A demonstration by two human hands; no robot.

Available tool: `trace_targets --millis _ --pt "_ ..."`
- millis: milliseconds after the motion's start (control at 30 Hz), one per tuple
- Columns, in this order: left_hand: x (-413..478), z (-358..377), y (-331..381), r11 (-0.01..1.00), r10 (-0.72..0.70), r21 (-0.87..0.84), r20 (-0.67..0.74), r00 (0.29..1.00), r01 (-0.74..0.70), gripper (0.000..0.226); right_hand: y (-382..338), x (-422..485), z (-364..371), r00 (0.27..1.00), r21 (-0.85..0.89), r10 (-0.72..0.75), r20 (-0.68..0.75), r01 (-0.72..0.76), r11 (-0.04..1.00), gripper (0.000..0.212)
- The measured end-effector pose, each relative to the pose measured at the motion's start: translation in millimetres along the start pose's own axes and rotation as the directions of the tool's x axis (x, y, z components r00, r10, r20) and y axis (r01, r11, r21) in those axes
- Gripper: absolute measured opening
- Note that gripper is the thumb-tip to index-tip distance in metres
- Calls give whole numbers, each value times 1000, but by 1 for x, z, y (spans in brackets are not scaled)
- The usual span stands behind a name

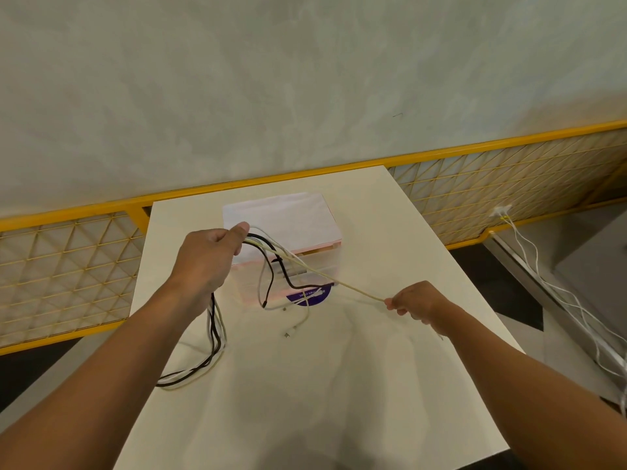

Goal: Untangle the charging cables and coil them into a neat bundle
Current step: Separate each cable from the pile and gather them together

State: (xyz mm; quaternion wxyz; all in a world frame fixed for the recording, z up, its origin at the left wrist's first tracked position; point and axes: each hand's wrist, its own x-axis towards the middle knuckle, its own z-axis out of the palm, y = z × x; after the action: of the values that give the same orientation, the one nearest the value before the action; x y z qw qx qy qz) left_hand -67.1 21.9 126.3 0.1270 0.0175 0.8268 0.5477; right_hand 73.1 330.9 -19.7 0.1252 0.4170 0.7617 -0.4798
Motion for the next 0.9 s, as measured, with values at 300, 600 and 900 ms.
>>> trace_targets --millis 300,600,900 --pt "11 -14 -7 1000 -1 -27 -29 1000 0 50 14 4 -3 974 98 97 204 -119 988 27" --pt "16 -20 -9 996 -20 -92 -57 998 15 48 27 1 -3 941 293 51 334 -154 944 24" --pt "17 -19 -8 994 -18 -112 -59 998 11 47 30 -1 5 989 -89 23 149 -10 996 32"
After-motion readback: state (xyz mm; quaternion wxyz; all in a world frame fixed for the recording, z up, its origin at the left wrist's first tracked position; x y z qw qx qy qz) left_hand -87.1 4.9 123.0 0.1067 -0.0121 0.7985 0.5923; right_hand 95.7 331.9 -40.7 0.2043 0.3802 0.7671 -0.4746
